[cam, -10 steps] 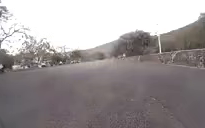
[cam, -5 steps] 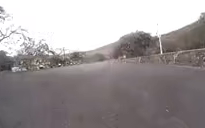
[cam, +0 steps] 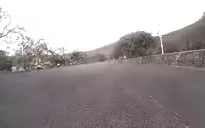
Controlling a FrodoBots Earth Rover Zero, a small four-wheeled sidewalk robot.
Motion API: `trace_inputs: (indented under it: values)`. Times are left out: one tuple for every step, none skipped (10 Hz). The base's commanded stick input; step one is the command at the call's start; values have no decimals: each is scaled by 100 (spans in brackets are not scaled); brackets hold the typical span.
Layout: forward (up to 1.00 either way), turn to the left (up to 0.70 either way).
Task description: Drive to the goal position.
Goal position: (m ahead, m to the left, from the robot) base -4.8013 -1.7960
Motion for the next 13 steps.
trace_inputs:
  values:
    - [0,-45]
    - [0,-45]
    - [0,-45]
    - [0,-45]
    - [0,-45]
    - [0,-45]
    - [0,-45]
    - [0,-45]
    - [0,-45]
    - [0,-45]
    - [0,-45]
    - [0,-45]
    - [0,-45]
